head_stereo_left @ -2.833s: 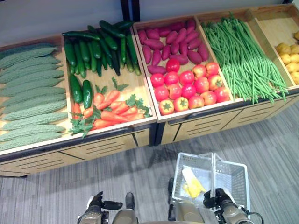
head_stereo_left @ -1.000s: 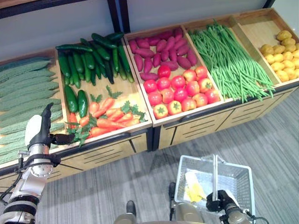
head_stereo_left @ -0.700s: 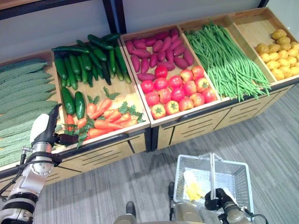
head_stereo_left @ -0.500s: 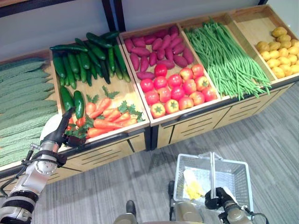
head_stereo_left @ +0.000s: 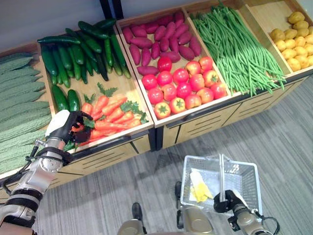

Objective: Get the vegetables into the basket

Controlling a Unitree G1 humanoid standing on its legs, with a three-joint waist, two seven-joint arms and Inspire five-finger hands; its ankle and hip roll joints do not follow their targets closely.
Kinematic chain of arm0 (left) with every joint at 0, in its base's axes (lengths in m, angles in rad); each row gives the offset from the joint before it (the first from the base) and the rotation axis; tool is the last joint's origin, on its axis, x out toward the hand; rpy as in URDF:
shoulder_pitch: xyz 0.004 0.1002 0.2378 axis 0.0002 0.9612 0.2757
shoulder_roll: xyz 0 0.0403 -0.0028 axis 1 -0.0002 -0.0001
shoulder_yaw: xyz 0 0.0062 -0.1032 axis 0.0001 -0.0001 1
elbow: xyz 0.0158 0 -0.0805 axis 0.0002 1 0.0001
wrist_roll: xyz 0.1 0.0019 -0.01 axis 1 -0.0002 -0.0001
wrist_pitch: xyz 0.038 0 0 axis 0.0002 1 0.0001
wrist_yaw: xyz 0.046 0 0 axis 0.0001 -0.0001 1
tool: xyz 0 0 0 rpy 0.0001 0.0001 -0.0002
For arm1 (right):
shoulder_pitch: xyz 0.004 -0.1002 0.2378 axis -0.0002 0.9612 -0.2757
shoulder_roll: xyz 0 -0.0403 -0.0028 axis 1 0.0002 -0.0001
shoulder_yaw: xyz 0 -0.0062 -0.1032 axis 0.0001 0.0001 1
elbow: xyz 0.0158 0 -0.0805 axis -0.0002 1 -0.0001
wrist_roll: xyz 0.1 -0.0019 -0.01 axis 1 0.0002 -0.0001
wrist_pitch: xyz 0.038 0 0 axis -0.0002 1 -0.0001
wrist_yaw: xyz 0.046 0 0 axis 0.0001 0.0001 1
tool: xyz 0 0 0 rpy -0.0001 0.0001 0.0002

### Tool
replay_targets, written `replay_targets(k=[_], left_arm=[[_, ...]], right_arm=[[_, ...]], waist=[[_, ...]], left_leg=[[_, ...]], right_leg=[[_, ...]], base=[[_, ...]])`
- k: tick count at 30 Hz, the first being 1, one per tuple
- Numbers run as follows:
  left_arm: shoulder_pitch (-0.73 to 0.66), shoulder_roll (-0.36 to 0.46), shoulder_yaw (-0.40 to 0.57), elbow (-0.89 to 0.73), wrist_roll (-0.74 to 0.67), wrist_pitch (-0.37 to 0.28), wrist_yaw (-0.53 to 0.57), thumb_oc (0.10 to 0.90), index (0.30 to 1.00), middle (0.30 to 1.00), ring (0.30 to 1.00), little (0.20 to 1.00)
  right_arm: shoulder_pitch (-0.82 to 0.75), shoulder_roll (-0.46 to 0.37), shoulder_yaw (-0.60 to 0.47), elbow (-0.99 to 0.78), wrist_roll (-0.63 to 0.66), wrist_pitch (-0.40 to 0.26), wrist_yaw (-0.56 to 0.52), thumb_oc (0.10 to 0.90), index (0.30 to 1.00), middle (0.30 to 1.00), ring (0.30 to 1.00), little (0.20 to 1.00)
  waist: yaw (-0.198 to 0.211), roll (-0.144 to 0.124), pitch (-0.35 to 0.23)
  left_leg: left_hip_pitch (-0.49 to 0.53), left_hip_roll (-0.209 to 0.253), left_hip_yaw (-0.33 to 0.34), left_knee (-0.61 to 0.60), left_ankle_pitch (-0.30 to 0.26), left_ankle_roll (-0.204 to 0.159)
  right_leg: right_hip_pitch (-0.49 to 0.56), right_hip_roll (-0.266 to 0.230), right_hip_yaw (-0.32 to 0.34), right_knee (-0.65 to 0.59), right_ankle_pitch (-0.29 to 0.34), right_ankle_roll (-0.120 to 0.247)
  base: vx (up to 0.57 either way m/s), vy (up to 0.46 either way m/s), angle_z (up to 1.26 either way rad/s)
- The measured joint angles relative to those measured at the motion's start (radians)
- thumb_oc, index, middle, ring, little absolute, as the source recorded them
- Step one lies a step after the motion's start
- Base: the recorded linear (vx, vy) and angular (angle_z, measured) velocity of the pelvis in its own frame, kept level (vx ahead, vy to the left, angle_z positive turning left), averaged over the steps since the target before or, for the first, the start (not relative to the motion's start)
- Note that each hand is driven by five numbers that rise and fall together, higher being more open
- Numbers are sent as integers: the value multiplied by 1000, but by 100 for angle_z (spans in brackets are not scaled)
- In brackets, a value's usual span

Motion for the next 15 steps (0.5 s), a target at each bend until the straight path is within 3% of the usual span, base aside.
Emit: replay_targets(k=[8,15], left_arm=[[-4,-7,1,28,19,23,37,400,300,300,300,300],[-1,-42,64,-5,19,42,111,400,300,300,300,300]], right_arm=[[-3,0,1,19,0,0,0,400,300,300,300,300],[3,2,1,27,0,4,-3,400,300,300,300,300]], waist=[[1,0,-1],[10,-4,-3]], left_leg=[[25,1,5,0,-1,-1],[43,1,1,0,0,-1]], right_leg=[[24,1,4,0,1,-1],[44,1,1,3,3,-3]], base=[[5,0,-1],[0,0,0]])
